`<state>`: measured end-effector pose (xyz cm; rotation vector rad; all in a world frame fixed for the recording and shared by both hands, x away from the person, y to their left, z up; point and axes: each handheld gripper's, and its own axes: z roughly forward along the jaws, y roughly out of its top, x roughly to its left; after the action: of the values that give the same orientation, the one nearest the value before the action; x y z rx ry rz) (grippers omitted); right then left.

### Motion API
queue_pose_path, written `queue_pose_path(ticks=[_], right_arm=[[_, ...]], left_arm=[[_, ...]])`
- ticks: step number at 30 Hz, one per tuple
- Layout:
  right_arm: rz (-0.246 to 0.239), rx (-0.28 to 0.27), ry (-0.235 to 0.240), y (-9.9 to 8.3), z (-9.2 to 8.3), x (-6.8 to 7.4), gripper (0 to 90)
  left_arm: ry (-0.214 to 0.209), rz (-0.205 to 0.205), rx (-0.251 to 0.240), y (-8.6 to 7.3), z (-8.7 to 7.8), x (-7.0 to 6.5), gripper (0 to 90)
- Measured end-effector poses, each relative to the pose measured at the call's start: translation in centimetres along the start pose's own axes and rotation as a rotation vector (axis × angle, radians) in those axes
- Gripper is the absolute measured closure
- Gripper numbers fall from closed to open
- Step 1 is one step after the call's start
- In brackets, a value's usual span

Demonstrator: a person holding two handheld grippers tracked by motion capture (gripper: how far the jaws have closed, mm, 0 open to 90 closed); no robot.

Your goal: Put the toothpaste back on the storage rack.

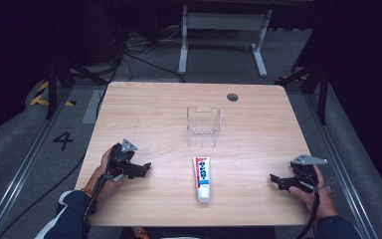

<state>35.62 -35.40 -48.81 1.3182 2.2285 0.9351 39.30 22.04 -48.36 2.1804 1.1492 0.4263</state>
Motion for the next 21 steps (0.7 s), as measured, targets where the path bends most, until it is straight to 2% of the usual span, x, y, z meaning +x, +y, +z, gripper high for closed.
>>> queue_pose_path(ticks=[2, 3, 5, 6, 11, 13, 16, 21], right_arm=[[0.003, 0.000, -0.002, 0.0, 0.0, 0.0, 0.4], [0.004, 0.000, -0.004, 0.0, 0.0, 0.0, 0.4], [0.010, 0.001, -0.010, 0.0, 0.0, 0.1, 0.5], [0.014, 0.001, -0.012, 0.0, 0.0, 0.2, 0.6], [0.014, 0.013, -0.015, 0.2, -0.1, 0.3, 3.2], [0.007, 0.024, -0.010, 0.3, -0.1, 0.2, 3.1], [-0.007, 0.022, 0.004, 0.3, -0.1, 0.0, 3.0], [-0.009, 0.049, 0.006, 0.6, -0.1, 0.1, 3.0]], left_arm=[[-0.022, 0.028, 0.003, -0.1, -0.1, 0.3, 0.4], [-0.032, 0.058, 0.003, -0.1, -0.2, 0.6, 0.4], [-0.054, 0.058, 0.002, -0.3, -0.3, 0.7, 0.4], [-0.052, 0.073, 0.006, -0.4, -0.4, 0.9, 0.4], [-0.063, 0.064, 0.004, -0.8, -0.7, 1.1, 0.3], [-0.073, 0.096, 0.006, -1.0, -1.0, 1.5, 0.3], [-0.099, 0.113, 0.007, -1.4, -1.3, 1.9, 0.3], [-0.092, 0.117, 0.005, -1.5, -1.4, 2.1, 0.4]])
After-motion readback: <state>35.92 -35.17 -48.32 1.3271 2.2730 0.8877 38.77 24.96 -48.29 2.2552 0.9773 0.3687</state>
